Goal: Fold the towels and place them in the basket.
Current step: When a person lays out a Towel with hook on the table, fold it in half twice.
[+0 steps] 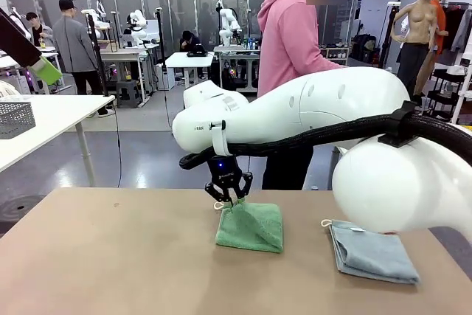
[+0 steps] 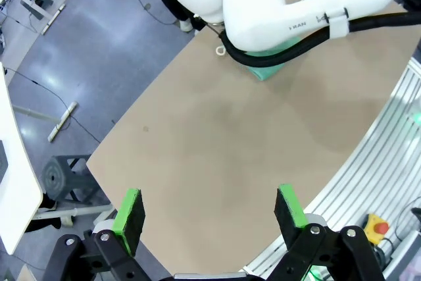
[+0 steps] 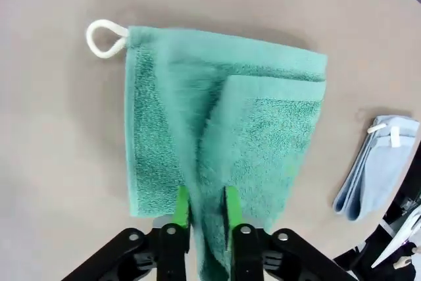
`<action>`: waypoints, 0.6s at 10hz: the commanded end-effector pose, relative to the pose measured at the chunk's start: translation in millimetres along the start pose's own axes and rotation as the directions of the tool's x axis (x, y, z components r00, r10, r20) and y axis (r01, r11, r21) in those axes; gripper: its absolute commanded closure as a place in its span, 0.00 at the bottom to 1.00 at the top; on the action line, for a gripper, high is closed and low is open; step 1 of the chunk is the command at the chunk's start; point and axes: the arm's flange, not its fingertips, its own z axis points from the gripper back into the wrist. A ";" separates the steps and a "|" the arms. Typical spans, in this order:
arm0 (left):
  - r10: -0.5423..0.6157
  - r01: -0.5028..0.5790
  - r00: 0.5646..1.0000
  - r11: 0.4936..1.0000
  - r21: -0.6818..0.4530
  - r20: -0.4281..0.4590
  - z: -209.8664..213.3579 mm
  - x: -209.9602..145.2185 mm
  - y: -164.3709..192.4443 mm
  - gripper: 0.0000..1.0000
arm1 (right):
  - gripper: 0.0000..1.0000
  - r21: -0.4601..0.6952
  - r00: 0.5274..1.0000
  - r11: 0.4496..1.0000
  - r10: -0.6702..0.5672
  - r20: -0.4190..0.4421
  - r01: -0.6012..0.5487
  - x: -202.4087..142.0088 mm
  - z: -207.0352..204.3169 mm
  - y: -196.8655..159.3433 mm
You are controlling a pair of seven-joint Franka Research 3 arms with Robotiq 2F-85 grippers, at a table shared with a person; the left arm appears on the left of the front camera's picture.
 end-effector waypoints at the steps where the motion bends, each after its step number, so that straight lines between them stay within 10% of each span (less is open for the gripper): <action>1: 0.004 -0.004 1.000 1.000 -0.004 0.003 0.4 0.1 -0.2 0.00 | 0.29 0.023 1.000 0.999 -0.027 -0.016 0.027 2.5 10.2 8.7; 3: 0.004 -0.004 1.000 1.000 -0.004 0.003 0.4 0.1 -0.2 0.00 | 0.00 0.032 1.000 0.999 -0.028 -0.012 0.029 1.2 13.8 7.7; 6: 0.004 -0.004 1.000 1.000 -0.004 0.003 0.4 0.1 -0.2 0.00 | 0.11 0.058 0.999 0.998 -0.028 -0.015 0.029 1.3 12.7 -4.3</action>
